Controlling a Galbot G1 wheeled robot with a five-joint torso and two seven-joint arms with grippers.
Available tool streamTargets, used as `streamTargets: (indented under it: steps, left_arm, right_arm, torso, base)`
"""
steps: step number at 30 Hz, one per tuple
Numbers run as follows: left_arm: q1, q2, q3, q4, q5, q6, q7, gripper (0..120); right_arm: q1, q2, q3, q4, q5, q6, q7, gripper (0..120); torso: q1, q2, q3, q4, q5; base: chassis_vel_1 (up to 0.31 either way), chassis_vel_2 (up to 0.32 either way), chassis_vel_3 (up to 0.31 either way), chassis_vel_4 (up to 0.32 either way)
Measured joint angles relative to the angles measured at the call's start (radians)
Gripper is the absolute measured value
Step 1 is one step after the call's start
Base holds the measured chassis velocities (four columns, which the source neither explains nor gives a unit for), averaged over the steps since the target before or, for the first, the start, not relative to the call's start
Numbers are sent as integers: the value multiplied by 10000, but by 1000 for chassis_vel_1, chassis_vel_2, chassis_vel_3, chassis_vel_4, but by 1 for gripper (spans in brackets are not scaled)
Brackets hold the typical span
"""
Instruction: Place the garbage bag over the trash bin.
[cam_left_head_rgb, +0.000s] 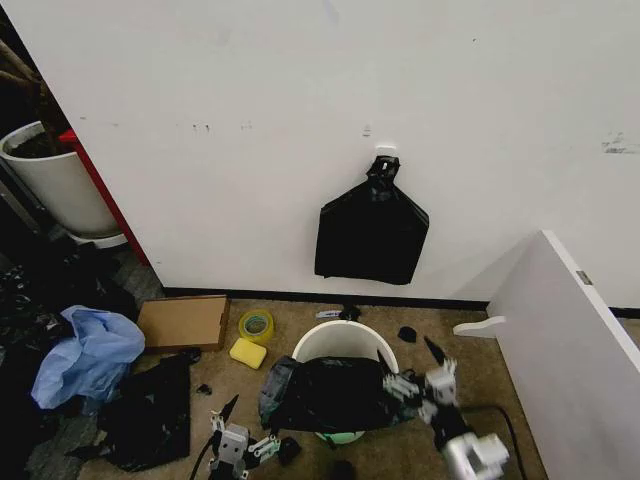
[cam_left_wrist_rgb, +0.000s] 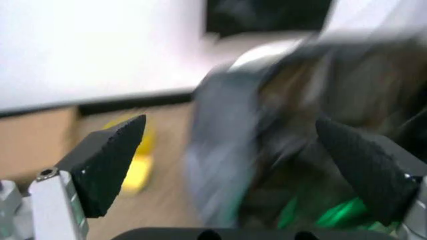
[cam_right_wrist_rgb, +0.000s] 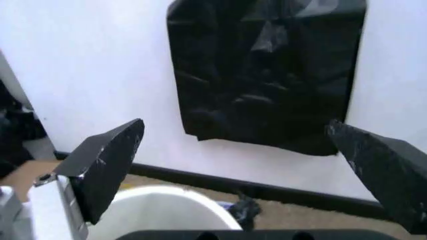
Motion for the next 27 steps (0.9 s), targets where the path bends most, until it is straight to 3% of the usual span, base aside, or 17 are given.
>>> streamTargets:
  steps: [1,3,4,5,6,8,9,11,14,16,18,21,27]
  left_arm:
    - [-122,4,-5,12,-122,-273,378,100]
    - [-389,3,-74,16,-320,-728,1006,100]
    - [-468,-12,-116,4,-359,-795,1108,100]
    - [-487,-16,-127,0,-367,-806,1126,100]
    - [-532,-116,-240,-53,-380,-837,1158,100]
    - [-530,-155,-286,-73,-378,-845,1158,100]
    - [-461,-360,-524,-194,-355,-930,1137,100]
    - [-336,-644,-793,-335,-282,-1062,1052,100]
    - [-255,-1488,-1043,-372,-28,-1107,611,100]
    - [-244,-1657,-1044,-371,-17,-1107,521,100]
    - [-167,-2325,-992,-377,25,-1037,180,100]
    - [-144,-2530,-976,-458,91,-956,41,100]
    - [-90,-2551,-1112,-972,187,-570,-367,100]
  right_arm:
    - [246,-122,9,61,366,-632,-45,100]
    - [978,-575,2,202,943,-2846,-64,100]
    - [1311,-798,-52,215,1043,-3859,-101,100]
    - [1417,-857,-74,213,1066,-4124,-116,100]
    - [1980,-1078,-217,97,1149,-5338,-282,100]
    - [2140,-1117,-267,20,1167,-5613,-368,100]
    - [2920,-1166,-421,-494,1181,-6475,-1114,100]
    - [3717,-1085,-480,-1270,926,-6802,-2604,100]
    - [4565,-731,-535,-2683,-271,-6295,-5140,100]
    - [4675,-664,-580,-2899,-444,-6189,-5371,100]
    - [5237,-277,-852,-3746,-997,-6174,-5777,100]
    - [5542,-86,-1036,-4246,-1372,-6242,-5866,97]
    - [5787,113,-1173,-5025,-2060,-6314,-6127,73]
  torso:
    - [0,0,0,-4,-2]
    - [0,0,0,-5,-2]
    - [0,0,1,-6,-2]
    - [0,0,1,-6,-2]
    - [0,0,0,-6,-3]
    - [0,0,0,-6,-3]
    - [1,0,1,-5,0]
    - [1,0,2,-1,0]
    - [0,0,1,-2,1]
    - [0,0,1,-4,0]
    - [0,0,1,-3,0]
    - [0,0,1,-2,-2]
    - [-1,0,0,-4,-1]
  base:
    - [0,0,0,0]
    - [0,0,0,0]
    - [0,0,0,0]
    - [0,0,0,0]
    - [0,0,0,0]
    - [0,0,0,0]
    - [0,0,0,0]
    - [0,0,0,0]
    - [0,0,0,0]
    - [0,0,0,0]
    - [0,0,0,0]
    - [0,0,0,0]
    - [0,0,0,0]
